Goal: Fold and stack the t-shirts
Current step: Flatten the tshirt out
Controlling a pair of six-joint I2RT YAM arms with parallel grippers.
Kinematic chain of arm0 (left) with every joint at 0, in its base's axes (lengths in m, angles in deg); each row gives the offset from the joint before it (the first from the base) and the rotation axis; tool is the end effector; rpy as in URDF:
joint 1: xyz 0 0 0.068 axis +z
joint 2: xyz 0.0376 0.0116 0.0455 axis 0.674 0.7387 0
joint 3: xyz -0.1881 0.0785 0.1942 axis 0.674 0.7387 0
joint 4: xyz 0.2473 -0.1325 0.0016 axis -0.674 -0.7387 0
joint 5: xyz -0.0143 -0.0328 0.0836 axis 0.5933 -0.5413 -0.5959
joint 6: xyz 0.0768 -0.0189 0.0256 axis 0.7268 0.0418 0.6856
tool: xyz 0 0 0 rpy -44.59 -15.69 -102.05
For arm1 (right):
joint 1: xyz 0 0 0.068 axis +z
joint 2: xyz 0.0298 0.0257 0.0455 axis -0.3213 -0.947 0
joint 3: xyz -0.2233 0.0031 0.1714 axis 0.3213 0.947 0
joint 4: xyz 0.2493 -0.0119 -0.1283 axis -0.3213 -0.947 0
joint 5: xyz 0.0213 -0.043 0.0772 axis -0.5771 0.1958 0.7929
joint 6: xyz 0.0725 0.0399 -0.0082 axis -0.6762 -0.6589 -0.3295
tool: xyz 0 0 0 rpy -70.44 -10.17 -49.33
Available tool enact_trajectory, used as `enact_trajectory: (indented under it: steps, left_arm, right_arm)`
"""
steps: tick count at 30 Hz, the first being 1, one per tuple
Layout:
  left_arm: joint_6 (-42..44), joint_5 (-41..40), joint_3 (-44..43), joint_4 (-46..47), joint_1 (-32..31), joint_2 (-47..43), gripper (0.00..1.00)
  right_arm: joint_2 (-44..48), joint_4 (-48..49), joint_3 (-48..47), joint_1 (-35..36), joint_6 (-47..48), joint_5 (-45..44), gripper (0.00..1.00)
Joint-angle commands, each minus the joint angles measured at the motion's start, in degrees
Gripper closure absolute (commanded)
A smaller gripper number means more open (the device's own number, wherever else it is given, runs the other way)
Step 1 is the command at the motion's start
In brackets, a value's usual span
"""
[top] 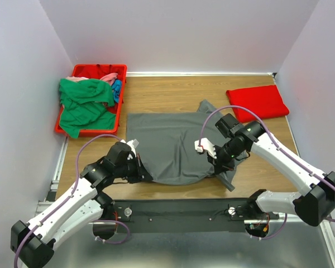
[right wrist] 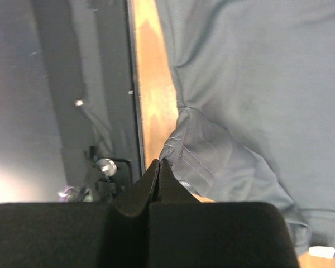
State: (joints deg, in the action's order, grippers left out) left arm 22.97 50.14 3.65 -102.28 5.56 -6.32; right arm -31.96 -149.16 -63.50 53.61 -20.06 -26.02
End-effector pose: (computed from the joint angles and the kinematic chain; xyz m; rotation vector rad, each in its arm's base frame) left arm 0.1288 -0.1255 0.1967 -0.2148 2.6247 -1.0564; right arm 0.1634 0.1598 0.2535 -1.9109 2.0678 0.7546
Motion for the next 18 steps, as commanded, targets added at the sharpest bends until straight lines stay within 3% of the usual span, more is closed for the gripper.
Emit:
enact_trajectory:
  steps: [1, 16, 17, 18]
  left_arm:
    - [1.39, 5.58, 0.28, -2.05, 0.26, -0.79, 1.00]
    - [5.61, 11.28, -2.45, -5.04, 0.17, -2.90, 1.00]
    - [5.88, 11.90, -2.45, -4.69, 0.25, -3.16, 0.97]
    - [5.62, 12.26, -2.71, -4.60, 0.26, -3.43, 0.86]
  right_arm:
    - [-1.31, -5.28, 0.08, 0.02, 3.58, 5.14, 1.00]
    - [-2.36, -6.96, -1.24, 0.11, 5.87, 6.81, 0.98]
    - [-2.36, -6.87, -1.15, 0.11, 5.78, 6.73, 0.96]
    - [-2.10, -6.61, -1.15, 0.11, 5.78, 6.55, 0.91]
